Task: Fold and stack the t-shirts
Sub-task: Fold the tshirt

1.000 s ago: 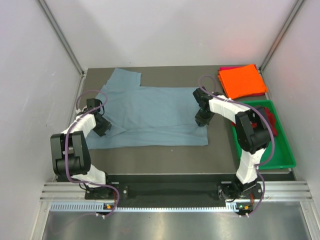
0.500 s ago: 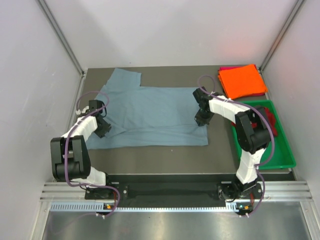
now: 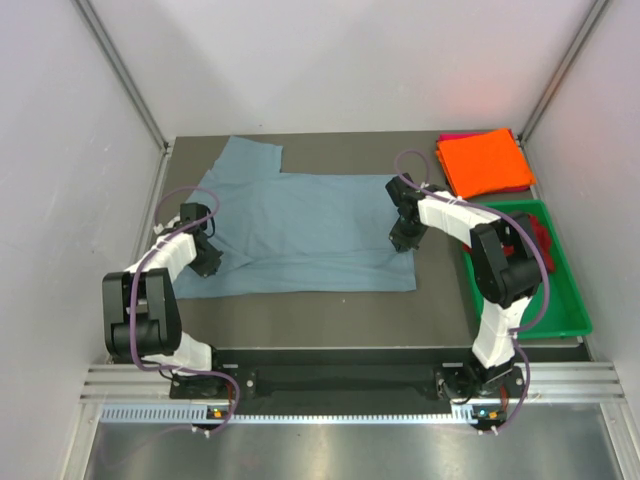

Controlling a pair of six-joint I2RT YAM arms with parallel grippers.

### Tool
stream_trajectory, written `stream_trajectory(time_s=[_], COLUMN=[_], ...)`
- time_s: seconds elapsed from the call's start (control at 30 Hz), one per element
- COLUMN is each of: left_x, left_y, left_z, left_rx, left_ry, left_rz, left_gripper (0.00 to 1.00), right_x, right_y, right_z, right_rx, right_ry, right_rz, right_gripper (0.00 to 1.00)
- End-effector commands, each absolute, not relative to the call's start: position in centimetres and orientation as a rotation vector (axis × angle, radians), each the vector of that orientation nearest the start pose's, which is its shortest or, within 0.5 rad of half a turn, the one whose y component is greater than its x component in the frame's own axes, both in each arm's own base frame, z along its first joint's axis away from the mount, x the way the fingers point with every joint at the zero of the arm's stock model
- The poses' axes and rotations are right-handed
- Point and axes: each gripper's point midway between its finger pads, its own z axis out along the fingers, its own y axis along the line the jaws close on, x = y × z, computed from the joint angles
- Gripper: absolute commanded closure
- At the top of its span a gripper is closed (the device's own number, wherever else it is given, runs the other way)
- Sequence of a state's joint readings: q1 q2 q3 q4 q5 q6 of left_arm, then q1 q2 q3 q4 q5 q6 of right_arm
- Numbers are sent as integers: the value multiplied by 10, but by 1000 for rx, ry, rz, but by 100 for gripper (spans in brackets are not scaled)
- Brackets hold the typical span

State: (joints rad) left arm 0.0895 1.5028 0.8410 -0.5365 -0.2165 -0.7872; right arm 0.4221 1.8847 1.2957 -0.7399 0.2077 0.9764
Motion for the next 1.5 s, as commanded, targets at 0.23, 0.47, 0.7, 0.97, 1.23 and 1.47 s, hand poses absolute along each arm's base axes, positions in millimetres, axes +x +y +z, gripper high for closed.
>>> stream_trajectory(time_s=[0.23, 0.47, 0.7, 0.97, 1.23, 1.47], left_x=[318, 345, 371, 391, 414, 429], left_y=[32, 29, 28, 29, 21, 18], left_z=[53, 86, 103, 98, 103, 108], left_rx=[-1145, -1043, -1012, -996, -946, -900], left_ry=[2376, 2301, 2253, 2255, 2226, 2230], left_rz=[88, 64, 39, 43, -31, -34], left_gripper=[100, 100, 100, 100, 100, 100], right_x=[352, 357, 367, 367, 370, 371], right_y=[149, 144, 143, 135, 127, 124], right_z=[45, 57, 66, 68, 73, 77], right_rx=[791, 785, 755, 759, 772, 777], right_ry=[2642, 2594, 2555, 2535, 2493, 2475], right_rz=[47, 30, 37, -20, -56, -69], right_gripper=[100, 100, 100, 100, 100, 100])
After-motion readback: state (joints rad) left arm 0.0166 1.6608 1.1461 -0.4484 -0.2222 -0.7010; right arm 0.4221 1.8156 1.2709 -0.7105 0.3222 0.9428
